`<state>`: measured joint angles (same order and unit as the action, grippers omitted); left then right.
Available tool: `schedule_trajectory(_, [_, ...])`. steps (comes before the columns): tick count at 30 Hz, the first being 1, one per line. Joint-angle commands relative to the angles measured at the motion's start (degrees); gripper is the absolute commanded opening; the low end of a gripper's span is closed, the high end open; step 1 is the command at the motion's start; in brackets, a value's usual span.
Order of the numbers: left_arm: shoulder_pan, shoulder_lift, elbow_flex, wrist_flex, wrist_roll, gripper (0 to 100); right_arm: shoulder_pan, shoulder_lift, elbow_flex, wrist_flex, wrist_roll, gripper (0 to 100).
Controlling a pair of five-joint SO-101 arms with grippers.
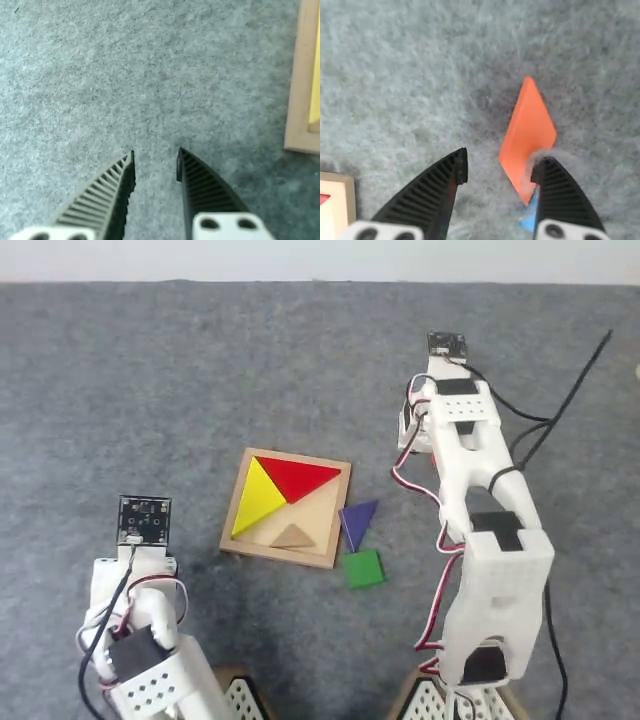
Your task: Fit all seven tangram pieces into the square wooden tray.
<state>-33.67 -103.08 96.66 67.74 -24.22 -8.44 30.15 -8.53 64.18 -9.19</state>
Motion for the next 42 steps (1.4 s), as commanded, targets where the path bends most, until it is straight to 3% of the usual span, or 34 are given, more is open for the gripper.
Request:
schedule_trajectory(1, [0.2,-1.0,-0.2,0.2,-0.4,14,2.4,-0.1,-2.4,0.6,0.6,21.6])
schedule_trajectory(14, [0.2,-1.0,-0.2,0.2,-0.4,14,3.4,0.4,-2.3,-0.3,1.1,21.6])
schedule_trajectory(20, [0.2,-1.0,-0.2,0.2,-0.4,14,3.3,0.5,-2.2,-4.2,6.6,21.6])
schedule_trajectory(29, [0.2,-1.0,-0.2,0.2,-0.4,14,3.0,1.9,-2.1,-1.0,-4.6,21.4])
schedule_trajectory(35, [0.2,-1.0,-0.2,0.2,-0.4,14,2.9,5.1,-4.8,0.4,-5.1,0.0])
schedule_trajectory(42, [0.2,-1.0,-0.2,0.2,-0.4,14,2.2,3.7,-11.7,7.2,-3.3,0.7])
